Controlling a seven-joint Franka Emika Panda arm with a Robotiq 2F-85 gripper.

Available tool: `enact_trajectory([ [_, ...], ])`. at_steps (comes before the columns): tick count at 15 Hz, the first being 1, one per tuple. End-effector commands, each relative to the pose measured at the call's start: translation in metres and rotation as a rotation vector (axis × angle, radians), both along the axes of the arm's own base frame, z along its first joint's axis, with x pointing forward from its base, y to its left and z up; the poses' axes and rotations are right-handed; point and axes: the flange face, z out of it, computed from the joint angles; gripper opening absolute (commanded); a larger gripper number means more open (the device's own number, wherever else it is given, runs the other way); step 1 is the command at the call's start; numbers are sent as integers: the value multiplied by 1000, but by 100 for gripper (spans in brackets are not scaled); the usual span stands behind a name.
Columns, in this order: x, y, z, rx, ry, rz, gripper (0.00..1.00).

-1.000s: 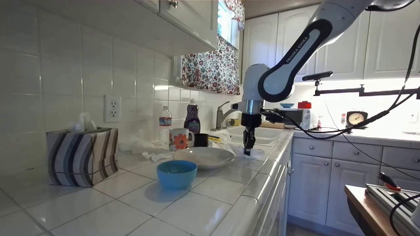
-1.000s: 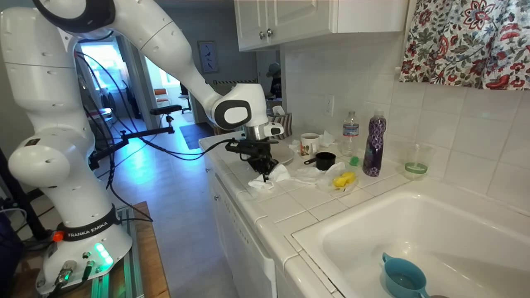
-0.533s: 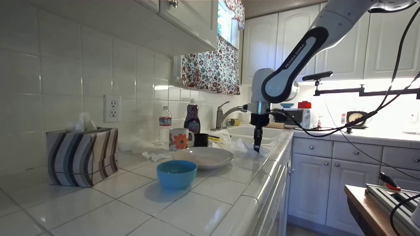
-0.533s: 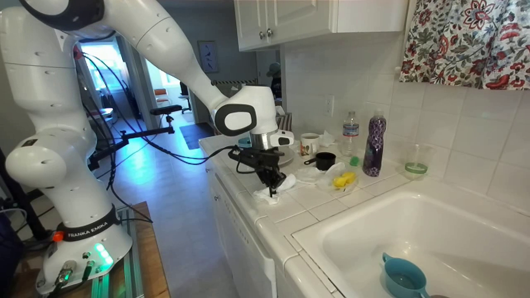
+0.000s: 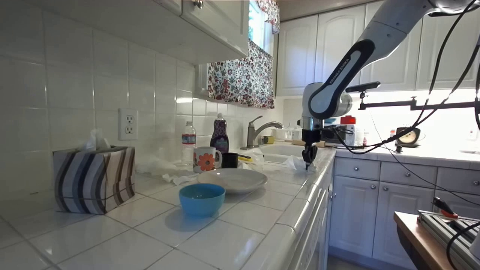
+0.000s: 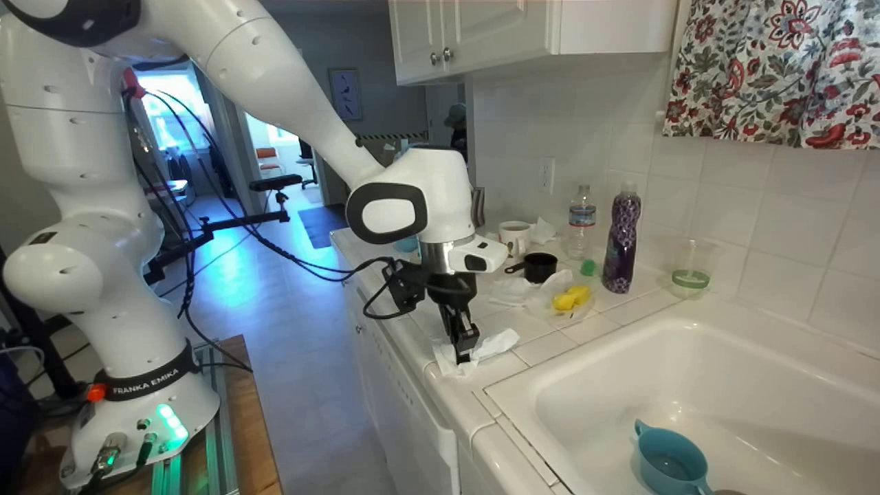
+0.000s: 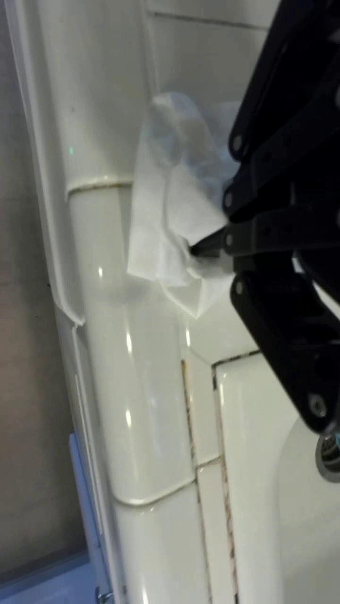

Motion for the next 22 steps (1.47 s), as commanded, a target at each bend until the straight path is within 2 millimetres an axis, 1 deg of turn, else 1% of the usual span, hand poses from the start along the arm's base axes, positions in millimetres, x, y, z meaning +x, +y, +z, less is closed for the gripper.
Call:
enact_trajectory([
  [1, -12, -8, 3, -11, 7, -78, 0],
  [2, -9, -3, 3, -11, 6, -59, 0],
  [3, -4, 6, 2, -9, 8, -26, 0],
  [4, 2, 20, 1, -5, 8, 18, 0],
  [7, 24, 72, 0, 1, 5, 177, 0],
  [9, 39, 103, 5, 1, -7, 272, 0],
  [11, 50, 129, 7, 10, -14, 351, 0],
  [13, 58, 149, 8, 23, -23, 422, 0],
  [19, 75, 198, 16, 31, -85, 694, 0],
  [20, 78, 202, 17, 28, -92, 722, 0],
  [22, 85, 199, 15, 27, -101, 738, 0],
])
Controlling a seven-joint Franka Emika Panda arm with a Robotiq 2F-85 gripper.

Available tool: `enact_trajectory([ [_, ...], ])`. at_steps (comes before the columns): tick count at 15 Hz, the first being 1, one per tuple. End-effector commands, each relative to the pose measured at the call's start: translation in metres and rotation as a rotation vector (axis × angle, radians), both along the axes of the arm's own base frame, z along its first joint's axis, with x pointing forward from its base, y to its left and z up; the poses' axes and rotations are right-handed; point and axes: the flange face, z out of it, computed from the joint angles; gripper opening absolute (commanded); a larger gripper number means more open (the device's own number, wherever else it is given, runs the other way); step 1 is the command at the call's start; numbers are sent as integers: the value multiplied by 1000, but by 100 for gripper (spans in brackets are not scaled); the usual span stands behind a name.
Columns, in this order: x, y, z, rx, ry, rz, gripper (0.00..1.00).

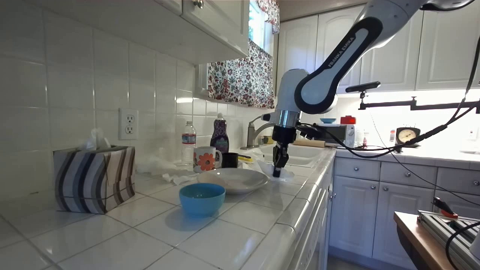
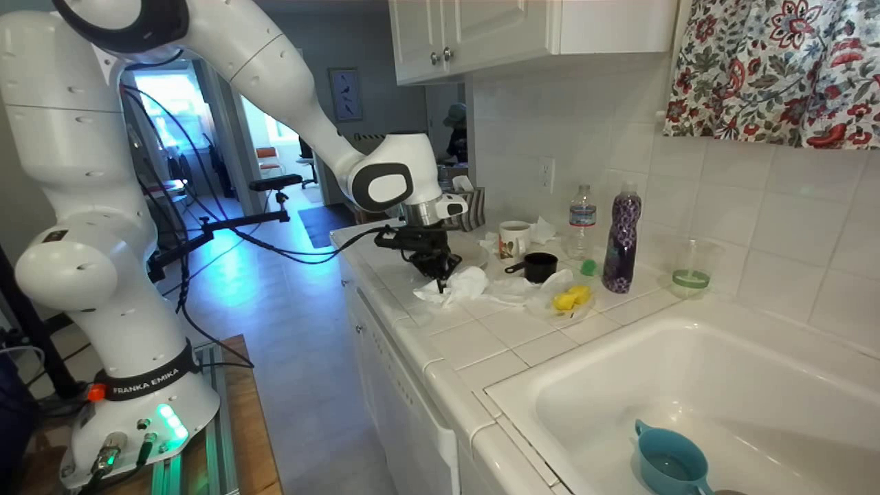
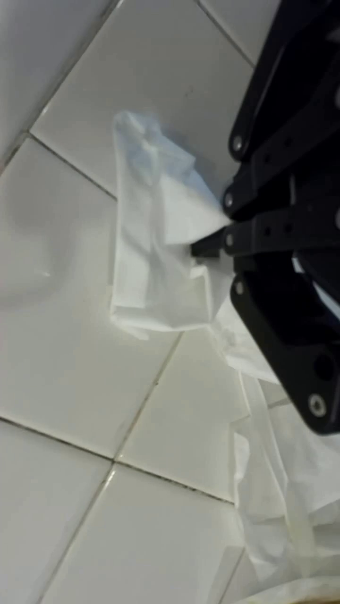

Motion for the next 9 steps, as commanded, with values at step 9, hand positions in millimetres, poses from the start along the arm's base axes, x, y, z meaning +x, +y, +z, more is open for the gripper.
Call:
enact_trajectory([
  [9, 48, -52, -5, -16, -14, -96, 0],
])
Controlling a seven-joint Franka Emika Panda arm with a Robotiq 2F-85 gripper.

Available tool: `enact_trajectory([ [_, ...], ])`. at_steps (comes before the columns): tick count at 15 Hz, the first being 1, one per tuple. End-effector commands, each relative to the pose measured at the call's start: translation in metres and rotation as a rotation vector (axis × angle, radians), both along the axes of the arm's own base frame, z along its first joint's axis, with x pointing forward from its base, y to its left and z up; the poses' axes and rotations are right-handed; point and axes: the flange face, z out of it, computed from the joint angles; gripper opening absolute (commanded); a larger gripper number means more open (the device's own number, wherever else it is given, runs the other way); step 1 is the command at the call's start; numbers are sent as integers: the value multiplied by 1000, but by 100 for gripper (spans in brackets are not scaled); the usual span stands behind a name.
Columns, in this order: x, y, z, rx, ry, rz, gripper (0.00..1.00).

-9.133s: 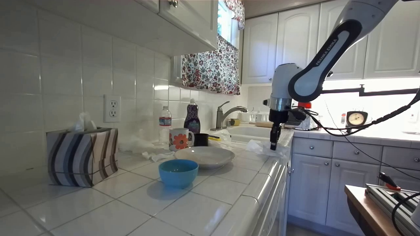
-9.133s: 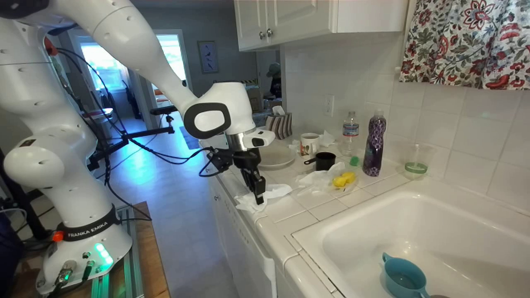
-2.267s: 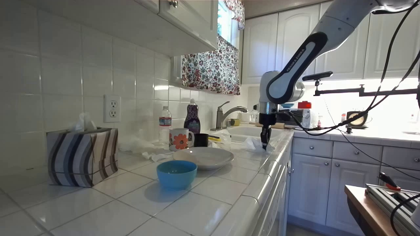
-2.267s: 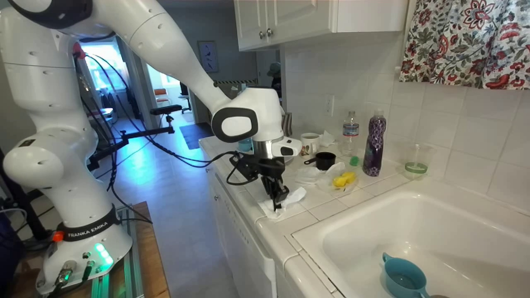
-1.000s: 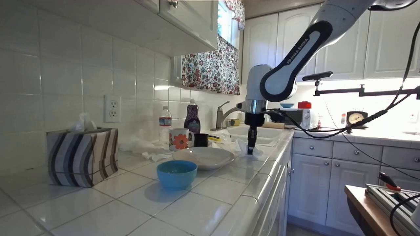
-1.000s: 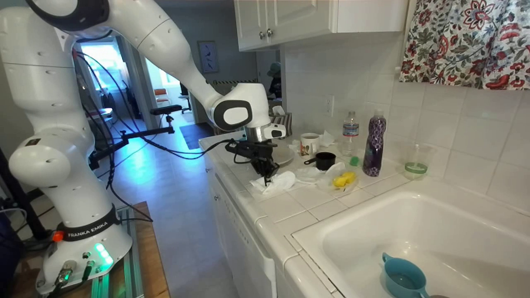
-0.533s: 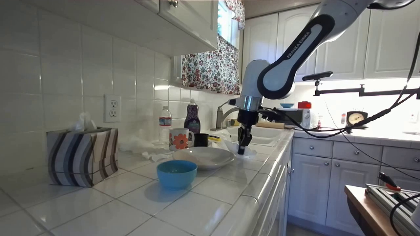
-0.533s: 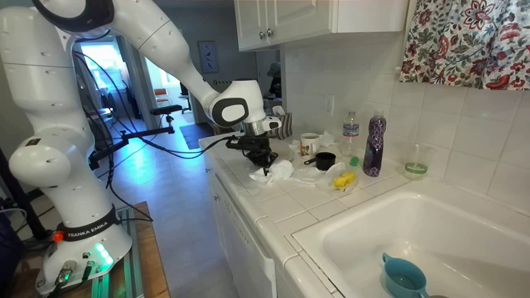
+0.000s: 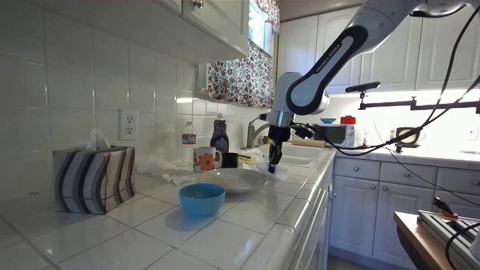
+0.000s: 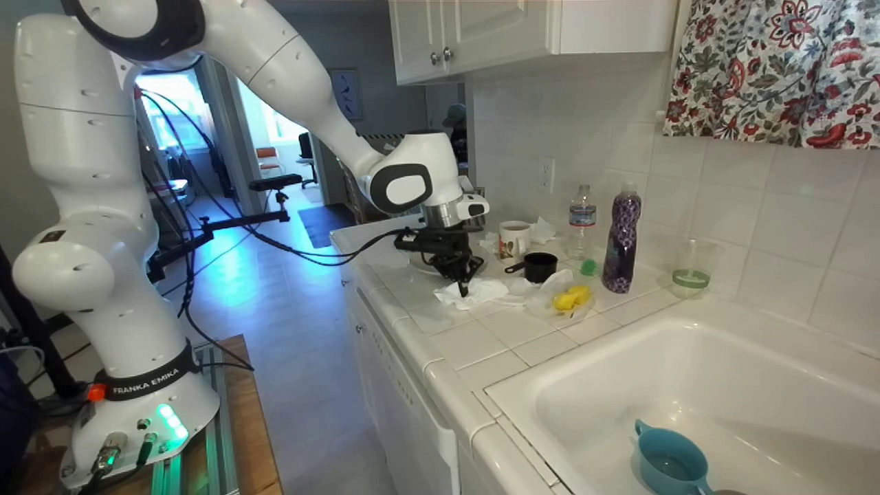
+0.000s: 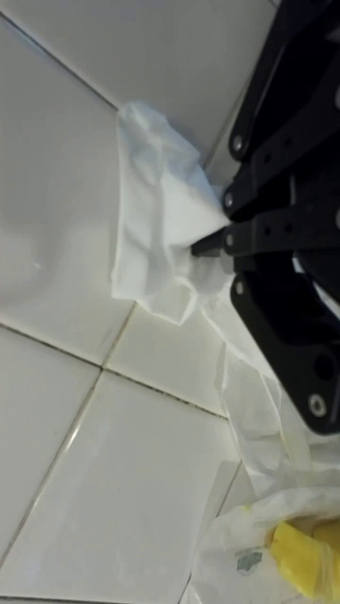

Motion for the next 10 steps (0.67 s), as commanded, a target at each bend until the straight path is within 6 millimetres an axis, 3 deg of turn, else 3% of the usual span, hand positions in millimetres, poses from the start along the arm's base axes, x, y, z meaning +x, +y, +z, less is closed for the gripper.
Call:
enact_trajectory([
  [1, 30, -14, -7, -7, 8, -56, 0],
  [10, 91, -12, -8, -21, -6, -100, 0],
])
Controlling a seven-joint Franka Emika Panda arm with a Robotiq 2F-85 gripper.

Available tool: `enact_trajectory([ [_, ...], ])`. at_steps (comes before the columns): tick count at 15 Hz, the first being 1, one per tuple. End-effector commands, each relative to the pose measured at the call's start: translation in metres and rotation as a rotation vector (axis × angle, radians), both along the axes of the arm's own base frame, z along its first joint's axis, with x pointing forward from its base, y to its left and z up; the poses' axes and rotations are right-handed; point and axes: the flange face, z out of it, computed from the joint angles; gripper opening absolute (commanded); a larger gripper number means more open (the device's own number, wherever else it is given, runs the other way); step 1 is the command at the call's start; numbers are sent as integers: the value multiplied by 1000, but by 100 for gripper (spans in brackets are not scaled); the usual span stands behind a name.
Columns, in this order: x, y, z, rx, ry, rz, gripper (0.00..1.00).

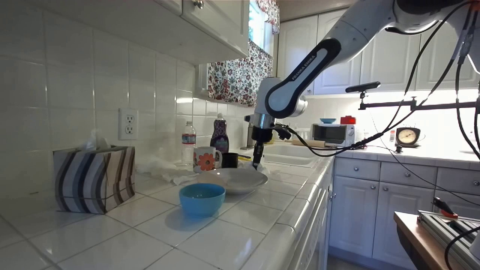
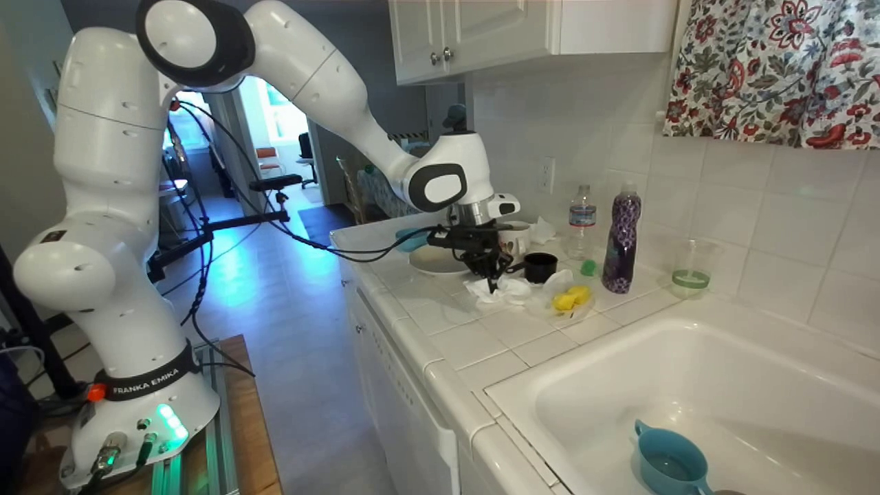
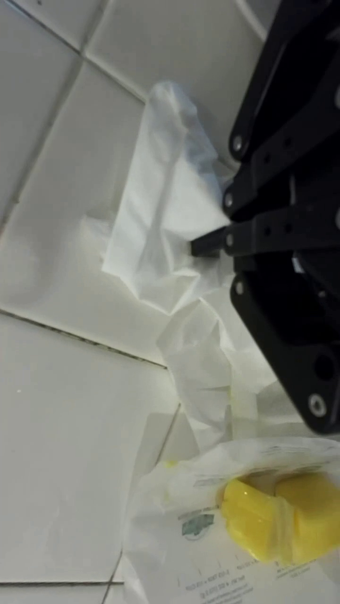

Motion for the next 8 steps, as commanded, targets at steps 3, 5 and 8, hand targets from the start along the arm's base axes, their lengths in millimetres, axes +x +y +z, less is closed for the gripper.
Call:
enact_trajectory([
  [3, 40, 12, -1, -13, 5, 1, 0],
  [5, 51, 19, -1, -11, 2, 15, 0],
  [8, 66, 31, -2, -4, 1, 43, 0],
])
